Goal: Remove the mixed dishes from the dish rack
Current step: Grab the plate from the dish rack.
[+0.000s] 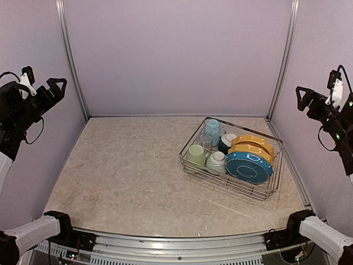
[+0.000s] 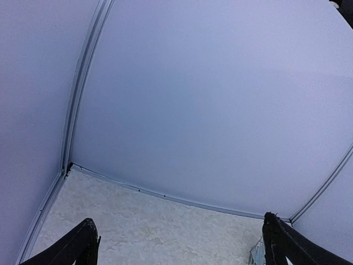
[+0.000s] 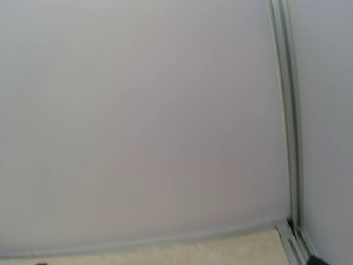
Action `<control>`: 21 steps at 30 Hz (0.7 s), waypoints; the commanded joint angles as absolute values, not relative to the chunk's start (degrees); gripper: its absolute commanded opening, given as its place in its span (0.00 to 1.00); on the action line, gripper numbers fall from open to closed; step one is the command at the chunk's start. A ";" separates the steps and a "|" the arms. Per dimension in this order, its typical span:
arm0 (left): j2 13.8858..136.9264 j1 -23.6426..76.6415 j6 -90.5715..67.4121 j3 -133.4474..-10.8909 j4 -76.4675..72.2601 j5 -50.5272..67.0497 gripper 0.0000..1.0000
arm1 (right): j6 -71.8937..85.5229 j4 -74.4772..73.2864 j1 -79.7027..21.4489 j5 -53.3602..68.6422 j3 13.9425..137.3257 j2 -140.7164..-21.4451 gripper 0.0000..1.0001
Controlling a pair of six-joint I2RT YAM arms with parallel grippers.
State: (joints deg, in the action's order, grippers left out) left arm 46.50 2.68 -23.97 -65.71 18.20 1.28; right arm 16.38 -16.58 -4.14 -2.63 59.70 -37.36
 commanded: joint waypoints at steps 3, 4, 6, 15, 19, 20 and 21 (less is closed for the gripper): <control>48.39 -5.56 -33.42 -67.12 23.52 12.83 0.99 | 15.44 -27.28 -2.64 -4.38 65.14 -45.89 1.00; 48.72 -6.57 -34.43 -66.96 23.73 14.17 0.99 | 15.23 -28.46 -2.50 -4.35 65.69 -47.15 1.00; 49.42 -8.21 -36.19 -66.84 24.23 16.41 0.99 | 15.11 -30.60 -2.29 -4.64 66.50 -49.33 1.00; 54.20 -14.11 -44.52 -66.02 26.29 28.97 0.99 | 14.91 -41.74 -1.63 -9.01 68.48 -58.22 1.00; 55.97 -15.08 -45.41 -64.38 24.54 36.42 0.99 | 10.60 -42.99 -1.50 -5.49 67.56 -59.38 1.00; 56.18 -15.13 -45.40 -64.06 24.11 37.95 0.99 | 10.11 -43.11 -1.46 -5.04 67.61 -59.61 1.00; 56.38 -15.12 -45.26 -63.86 23.96 39.15 0.99 | 9.61 -43.03 -1.42 -4.54 67.47 -59.82 1.00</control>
State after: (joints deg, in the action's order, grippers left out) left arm 55.66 -14.46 -43.59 -65.36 24.91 29.93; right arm 13.13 -39.99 -2.13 -6.42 67.07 -59.55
